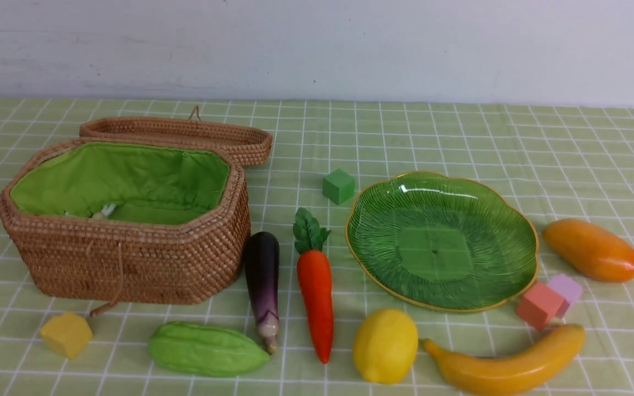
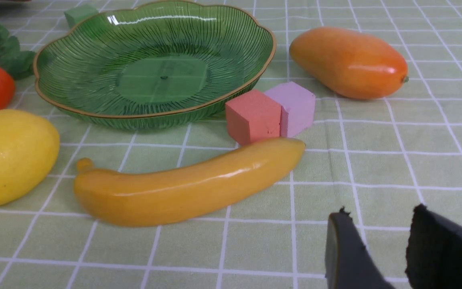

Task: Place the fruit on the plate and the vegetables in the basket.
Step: Take a chayote with your left arm and place it on the basket on the left.

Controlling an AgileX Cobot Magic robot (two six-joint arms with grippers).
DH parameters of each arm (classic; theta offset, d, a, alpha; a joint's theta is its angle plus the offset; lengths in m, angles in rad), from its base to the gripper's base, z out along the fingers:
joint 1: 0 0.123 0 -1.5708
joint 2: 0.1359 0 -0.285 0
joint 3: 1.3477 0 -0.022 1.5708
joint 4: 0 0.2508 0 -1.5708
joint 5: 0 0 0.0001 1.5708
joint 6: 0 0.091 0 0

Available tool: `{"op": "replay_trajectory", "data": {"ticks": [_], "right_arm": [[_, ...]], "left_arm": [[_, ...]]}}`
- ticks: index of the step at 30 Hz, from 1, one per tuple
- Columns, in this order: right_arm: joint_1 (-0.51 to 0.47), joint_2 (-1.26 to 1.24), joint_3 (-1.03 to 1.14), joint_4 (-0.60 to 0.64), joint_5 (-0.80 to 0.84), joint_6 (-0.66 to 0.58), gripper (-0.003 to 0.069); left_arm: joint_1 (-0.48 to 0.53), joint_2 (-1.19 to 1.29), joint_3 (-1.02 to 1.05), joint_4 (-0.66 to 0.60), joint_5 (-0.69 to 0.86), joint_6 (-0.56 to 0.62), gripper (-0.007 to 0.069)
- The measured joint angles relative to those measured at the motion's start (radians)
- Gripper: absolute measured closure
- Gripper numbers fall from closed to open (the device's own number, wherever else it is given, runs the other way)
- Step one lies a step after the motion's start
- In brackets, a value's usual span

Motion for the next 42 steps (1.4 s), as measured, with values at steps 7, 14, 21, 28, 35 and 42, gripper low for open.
{"op": "replay_trajectory", "data": {"ticks": [7, 14, 21, 28, 35, 42], "right_arm": [[0.0, 0.0, 0.0, 0.0, 0.0, 0.0, 0.0418], [0.0, 0.0, 0.0, 0.0, 0.0, 0.0, 0.0418], [0.0, 0.0, 0.0, -0.001, 0.0, 0.001, 0.0418], [0.0, 0.0, 0.005, 0.1, -0.138, 0.087, 0.0418], [0.0, 0.0, 0.005, 0.334, -0.309, 0.243, 0.0423], [0.0, 0.043, -0.14, 0.367, -0.128, 0.216, 0.0424]], "left_arm": [[0.0, 0.0, 0.0, -0.097, -0.11, 0.0, 0.0396], [0.0, 0.0, 0.0, -0.348, -0.312, 0.0, 0.0391], [0.0, 0.0, 0.0, -0.639, -0.44, 0.0, 0.0391], [0.0, 0.0, -0.065, -0.782, -0.377, 0.028, 0.0448], [0.0, 0.029, -0.282, -0.714, -0.148, 0.184, 0.0638], [0.0, 0.27, -0.498, -0.665, 0.146, 0.379, 0.0638]]}}
